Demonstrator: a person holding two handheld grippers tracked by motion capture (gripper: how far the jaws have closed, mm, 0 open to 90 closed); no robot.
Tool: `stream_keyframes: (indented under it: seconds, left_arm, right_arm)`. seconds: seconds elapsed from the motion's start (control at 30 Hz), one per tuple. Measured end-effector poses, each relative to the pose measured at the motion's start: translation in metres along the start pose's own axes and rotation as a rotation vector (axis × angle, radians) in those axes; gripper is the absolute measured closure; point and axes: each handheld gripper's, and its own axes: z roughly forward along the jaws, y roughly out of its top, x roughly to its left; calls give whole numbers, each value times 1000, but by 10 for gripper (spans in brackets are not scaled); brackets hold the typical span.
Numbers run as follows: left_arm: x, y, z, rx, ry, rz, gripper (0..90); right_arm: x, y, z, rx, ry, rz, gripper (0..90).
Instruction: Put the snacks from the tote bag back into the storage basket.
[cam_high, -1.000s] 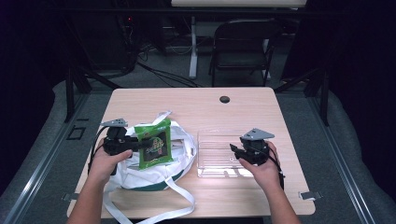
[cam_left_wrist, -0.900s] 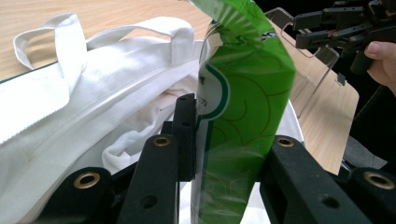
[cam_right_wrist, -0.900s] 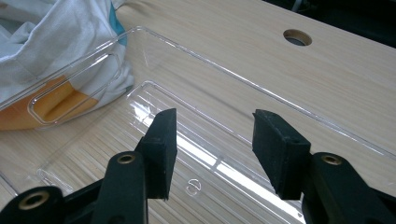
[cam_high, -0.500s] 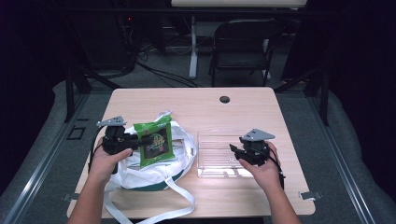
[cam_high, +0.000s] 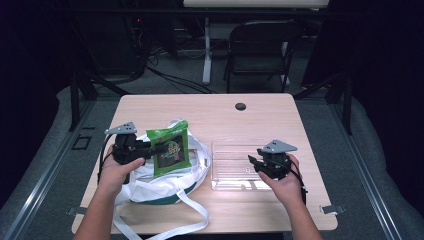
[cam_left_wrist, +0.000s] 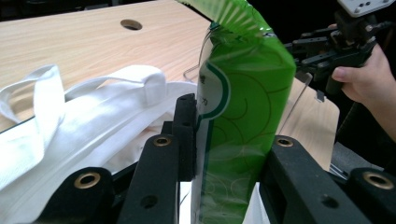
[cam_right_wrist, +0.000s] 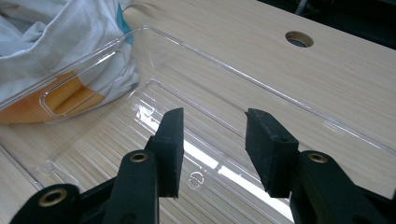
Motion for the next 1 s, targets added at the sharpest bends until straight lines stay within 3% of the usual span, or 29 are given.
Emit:
stream_keyframes:
  seconds: [0.33, 1.0]
  left_arm:
    - [-7, 6, 8, -7, -55, 17, 744]
    - [-21, 8, 23, 21, -96, 43, 745]
  right_arm:
    - [-1, -3, -6, -4, -1, -8, 582]
    - [1, -3, -7, 2, 8, -34, 581]
